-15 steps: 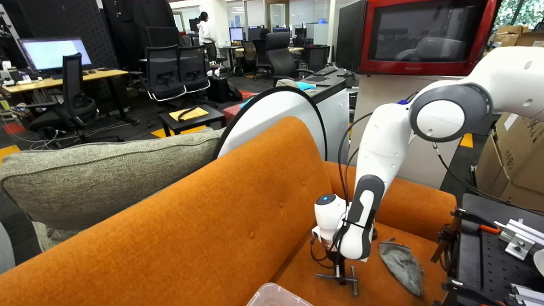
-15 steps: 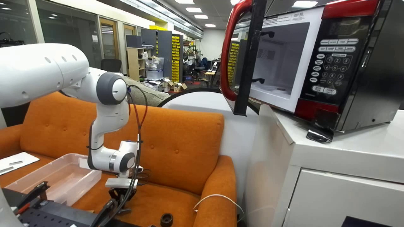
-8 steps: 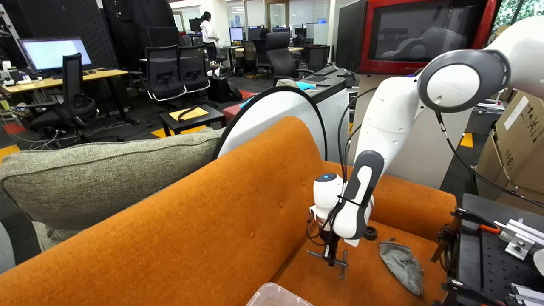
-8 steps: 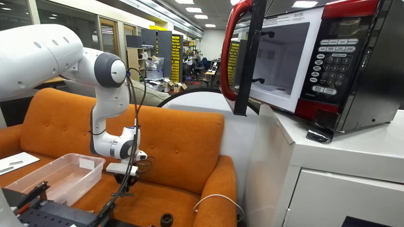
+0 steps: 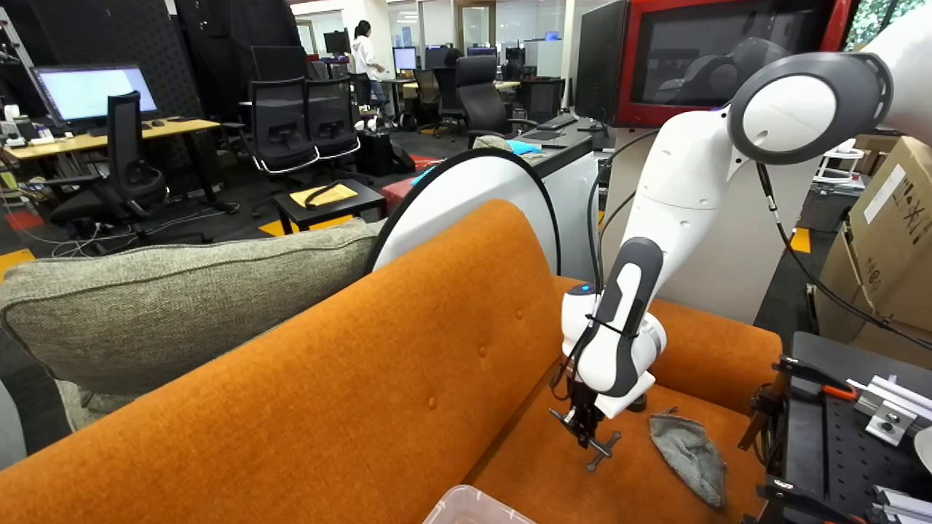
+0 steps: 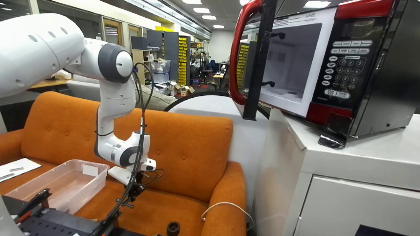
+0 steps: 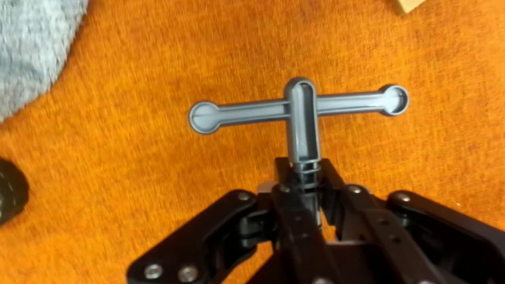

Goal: Turn the T-shaped object clockwise

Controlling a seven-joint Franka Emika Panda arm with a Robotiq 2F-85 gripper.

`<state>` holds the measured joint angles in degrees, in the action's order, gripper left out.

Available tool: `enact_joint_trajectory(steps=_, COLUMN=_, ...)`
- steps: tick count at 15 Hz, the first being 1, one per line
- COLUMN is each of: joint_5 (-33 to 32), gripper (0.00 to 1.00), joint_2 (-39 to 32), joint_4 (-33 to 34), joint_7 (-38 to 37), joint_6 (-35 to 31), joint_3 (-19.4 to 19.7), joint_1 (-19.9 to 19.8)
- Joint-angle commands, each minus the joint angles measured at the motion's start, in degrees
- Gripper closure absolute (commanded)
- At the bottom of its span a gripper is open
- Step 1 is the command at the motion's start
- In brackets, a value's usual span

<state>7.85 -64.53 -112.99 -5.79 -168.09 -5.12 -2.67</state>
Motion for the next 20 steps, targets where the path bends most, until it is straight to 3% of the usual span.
enact_joint_trajectory(steps=1, joint_5=4.2, gripper=0.95, joint_2=1.1, joint_4=-5.0, joint_7=-4.0, joint_6=-5.7, joint_3=-0.9, joint_1=-0.3)
enact_joint_trajectory(steps=2, joint_5=2.4, gripper=0.95, joint_2=-0.2, joint_4=-2.4, joint_7=-2.3, joint_6=-2.7, joint_3=-0.3, joint_1=0.2)
enact_joint_trajectory(steps=3, joint_5=2.5, gripper=0.80, joint_2=-0.3, joint_4=-2.9, joint_7=-2.5, joint_6=-3.3, joint_3=-0.3, joint_1=0.3)
enact_joint_trajectory(steps=10, joint_5=2.5, gripper=0.80, joint_2=-0.5, joint_4=-2.4, joint_7=-2.5, joint_6=-3.2, joint_3=-0.3, joint_1=0.3)
enact_joint_trajectory(steps=11, joint_5=2.5, gripper=0.95, joint_2=-0.5, joint_4=-2.4, joint_7=-2.5, joint_6=-3.2, joint_3=-0.3, joint_1=0.3)
enact_joint_trajectory(steps=13, joint_5=5.1, gripper=0.95, joint_2=-1.1, joint_4=-1.8, joint_7=-4.1, joint_6=-5.0, joint_3=-2.3, joint_1=-2.8)
enact_joint_trajectory(steps=20, joint_5=14.4, gripper=0.95, joint_2=-3.1, joint_4=-2.3, joint_7=-11.6, joint_6=-11.4, joint_3=-3.5, joint_1=-8.3)
